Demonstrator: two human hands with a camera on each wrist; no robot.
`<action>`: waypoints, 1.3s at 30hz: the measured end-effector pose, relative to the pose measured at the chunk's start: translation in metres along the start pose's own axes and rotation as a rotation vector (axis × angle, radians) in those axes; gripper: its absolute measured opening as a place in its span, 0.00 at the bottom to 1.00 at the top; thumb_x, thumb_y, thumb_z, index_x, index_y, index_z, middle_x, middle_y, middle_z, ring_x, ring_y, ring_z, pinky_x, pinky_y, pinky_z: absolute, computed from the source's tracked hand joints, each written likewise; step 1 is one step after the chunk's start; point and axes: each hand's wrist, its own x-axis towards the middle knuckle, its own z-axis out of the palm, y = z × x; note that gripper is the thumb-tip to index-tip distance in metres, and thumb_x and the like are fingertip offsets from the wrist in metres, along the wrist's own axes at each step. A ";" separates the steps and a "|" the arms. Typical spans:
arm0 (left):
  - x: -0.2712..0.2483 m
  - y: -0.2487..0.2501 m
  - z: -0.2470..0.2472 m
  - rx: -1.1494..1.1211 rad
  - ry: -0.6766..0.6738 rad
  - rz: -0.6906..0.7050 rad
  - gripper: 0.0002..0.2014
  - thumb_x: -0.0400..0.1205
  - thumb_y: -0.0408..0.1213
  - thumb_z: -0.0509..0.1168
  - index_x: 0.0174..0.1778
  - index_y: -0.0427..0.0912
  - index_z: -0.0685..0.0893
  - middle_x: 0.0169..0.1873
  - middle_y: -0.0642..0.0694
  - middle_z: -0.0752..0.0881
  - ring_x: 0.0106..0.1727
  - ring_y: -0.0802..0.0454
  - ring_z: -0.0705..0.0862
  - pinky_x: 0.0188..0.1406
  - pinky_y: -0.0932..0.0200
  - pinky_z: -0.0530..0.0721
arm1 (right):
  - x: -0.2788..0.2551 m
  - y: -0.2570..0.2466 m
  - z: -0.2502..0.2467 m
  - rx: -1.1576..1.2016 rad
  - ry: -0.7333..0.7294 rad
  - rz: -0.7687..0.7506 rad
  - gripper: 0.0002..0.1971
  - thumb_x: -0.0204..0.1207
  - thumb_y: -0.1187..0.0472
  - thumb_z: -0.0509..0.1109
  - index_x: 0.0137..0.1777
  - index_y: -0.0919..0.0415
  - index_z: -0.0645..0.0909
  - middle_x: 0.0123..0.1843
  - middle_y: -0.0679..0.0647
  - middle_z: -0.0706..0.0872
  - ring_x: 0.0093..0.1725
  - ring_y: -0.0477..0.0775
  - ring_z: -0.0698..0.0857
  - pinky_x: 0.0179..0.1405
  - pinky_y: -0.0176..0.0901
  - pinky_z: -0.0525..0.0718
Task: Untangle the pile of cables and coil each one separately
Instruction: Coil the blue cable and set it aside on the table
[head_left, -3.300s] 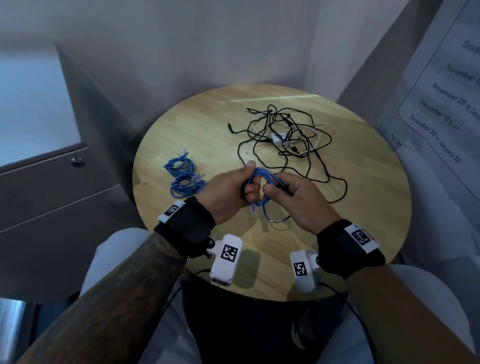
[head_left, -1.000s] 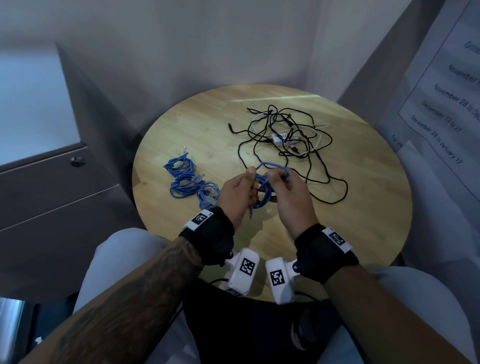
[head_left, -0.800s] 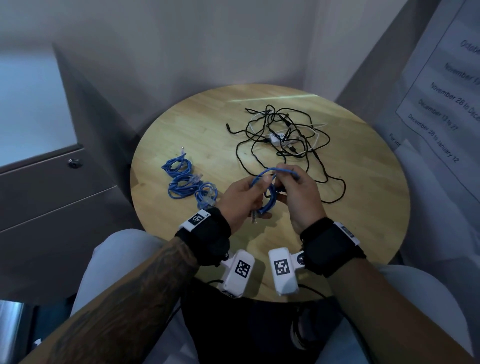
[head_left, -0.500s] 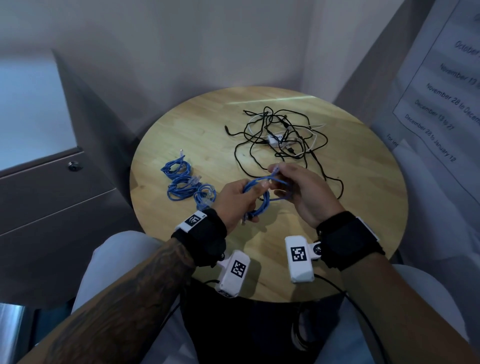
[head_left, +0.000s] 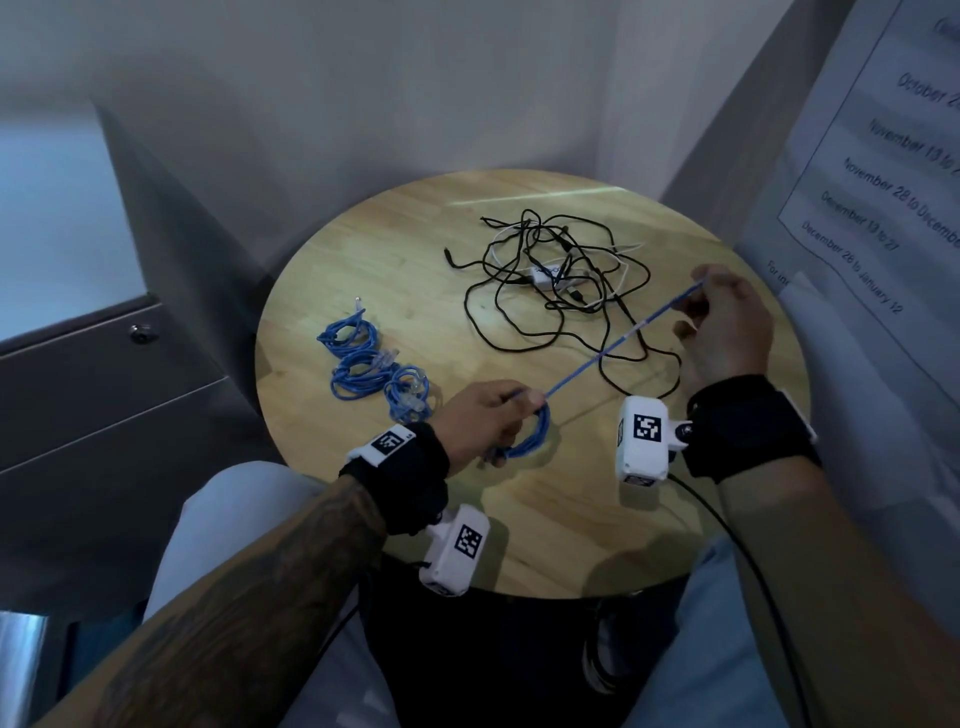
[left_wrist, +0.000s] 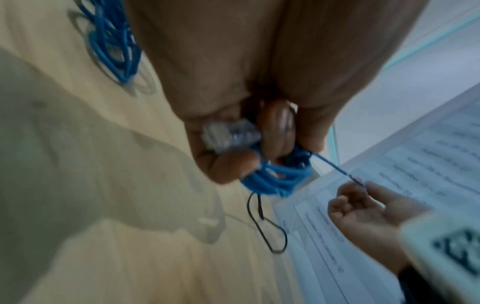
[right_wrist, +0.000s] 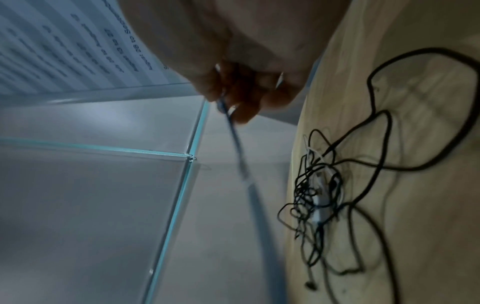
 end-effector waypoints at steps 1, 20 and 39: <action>0.001 0.002 -0.006 0.002 0.066 0.028 0.13 0.87 0.44 0.62 0.50 0.36 0.83 0.23 0.50 0.65 0.25 0.50 0.63 0.26 0.55 0.70 | -0.002 -0.002 0.000 0.005 -0.035 -0.005 0.09 0.80 0.61 0.66 0.41 0.51 0.84 0.33 0.45 0.82 0.34 0.45 0.84 0.34 0.39 0.76; 0.003 0.018 -0.023 -0.521 0.174 0.123 0.12 0.87 0.46 0.62 0.56 0.39 0.77 0.26 0.51 0.56 0.23 0.57 0.58 0.26 0.62 0.62 | -0.089 0.046 0.033 -0.009 -0.693 0.315 0.10 0.85 0.70 0.62 0.55 0.63 0.85 0.52 0.58 0.91 0.49 0.53 0.89 0.42 0.43 0.82; 0.004 0.017 -0.011 -0.598 0.199 0.109 0.13 0.88 0.45 0.60 0.45 0.42 0.84 0.26 0.49 0.71 0.23 0.56 0.67 0.25 0.61 0.70 | -0.106 0.067 0.045 -0.066 -0.596 0.213 0.40 0.77 0.52 0.77 0.84 0.51 0.60 0.59 0.61 0.91 0.60 0.58 0.90 0.64 0.55 0.87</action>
